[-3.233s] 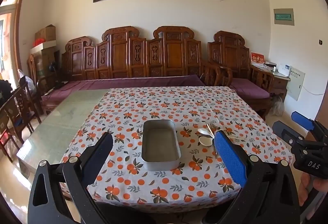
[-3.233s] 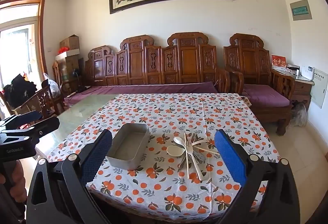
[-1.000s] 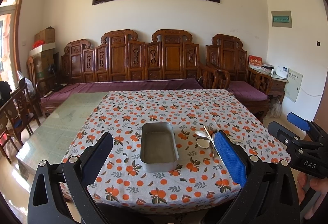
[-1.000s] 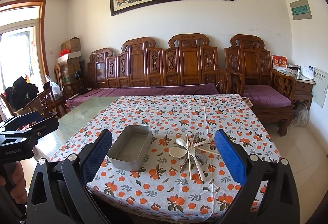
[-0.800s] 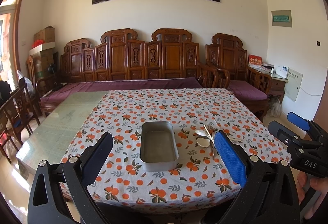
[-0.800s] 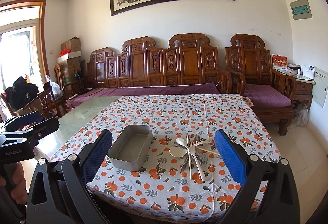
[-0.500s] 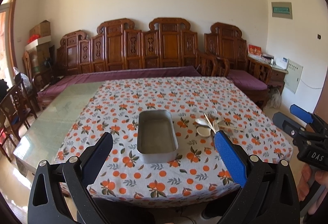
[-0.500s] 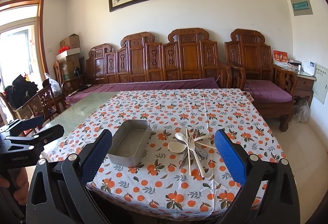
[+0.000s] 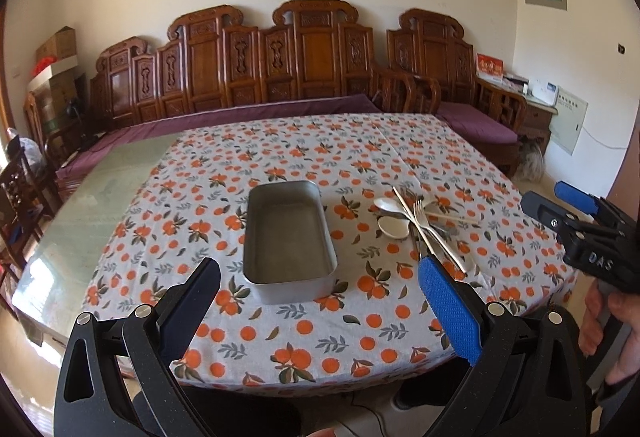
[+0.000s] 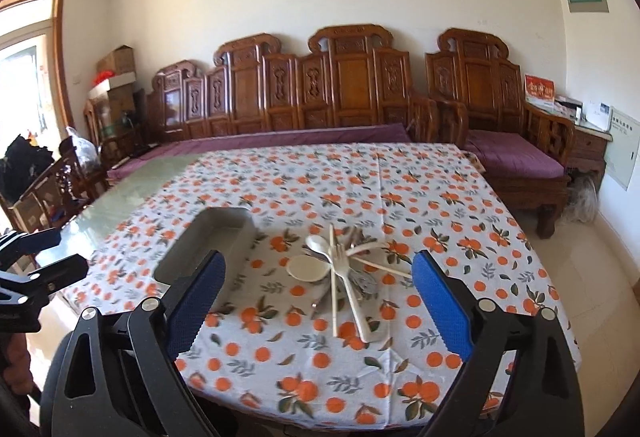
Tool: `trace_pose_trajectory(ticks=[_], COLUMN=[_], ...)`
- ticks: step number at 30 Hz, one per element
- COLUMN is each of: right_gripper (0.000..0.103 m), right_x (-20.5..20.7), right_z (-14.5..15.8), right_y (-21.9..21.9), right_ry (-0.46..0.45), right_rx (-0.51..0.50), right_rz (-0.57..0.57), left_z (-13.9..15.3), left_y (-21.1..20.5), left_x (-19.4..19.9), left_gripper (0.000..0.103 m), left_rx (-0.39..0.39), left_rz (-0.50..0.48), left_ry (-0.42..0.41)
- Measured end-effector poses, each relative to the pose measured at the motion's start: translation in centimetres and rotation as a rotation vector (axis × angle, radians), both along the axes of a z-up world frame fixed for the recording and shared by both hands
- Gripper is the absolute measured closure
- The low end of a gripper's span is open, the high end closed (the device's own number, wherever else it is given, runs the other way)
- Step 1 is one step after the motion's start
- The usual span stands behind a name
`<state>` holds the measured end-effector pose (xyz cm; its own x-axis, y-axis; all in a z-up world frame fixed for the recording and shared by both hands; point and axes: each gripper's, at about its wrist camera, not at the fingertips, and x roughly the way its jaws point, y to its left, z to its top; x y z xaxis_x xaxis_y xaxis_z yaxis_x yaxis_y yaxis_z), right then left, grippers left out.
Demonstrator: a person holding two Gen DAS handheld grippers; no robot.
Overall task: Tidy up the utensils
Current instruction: 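Reach the right gripper into the utensil pile and grasp the white plastic fork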
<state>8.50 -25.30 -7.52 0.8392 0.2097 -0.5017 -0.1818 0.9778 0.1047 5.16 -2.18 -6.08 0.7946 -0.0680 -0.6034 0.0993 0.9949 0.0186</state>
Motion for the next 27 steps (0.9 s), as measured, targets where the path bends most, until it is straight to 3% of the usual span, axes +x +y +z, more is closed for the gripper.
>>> trace_pose_trajectory(ticks=[11, 17, 27], right_gripper=[0.035, 0.057, 0.076], right_x=[5.9, 9.1, 14.1], right_z=[-4.8, -7.6, -13.6], right_y=[-2.2, -1.4, -1.3], right_ry=[0.088, 0.163, 0.314], right_rx=[-0.016, -0.062, -0.055], right_rz=[0.023, 0.065, 0.150], left_z=[-2.5, -3.1, -5.8], left_y=[-1.5, -2.8, -5.0], left_x=[4.3, 5.8, 8.4], left_gripper=[0.007, 0.007, 0.007], left_rx=[-0.003, -0.004, -0.004], left_rz=[-0.058, -0.097, -0.146], left_ry=[0.060, 0.056, 0.113])
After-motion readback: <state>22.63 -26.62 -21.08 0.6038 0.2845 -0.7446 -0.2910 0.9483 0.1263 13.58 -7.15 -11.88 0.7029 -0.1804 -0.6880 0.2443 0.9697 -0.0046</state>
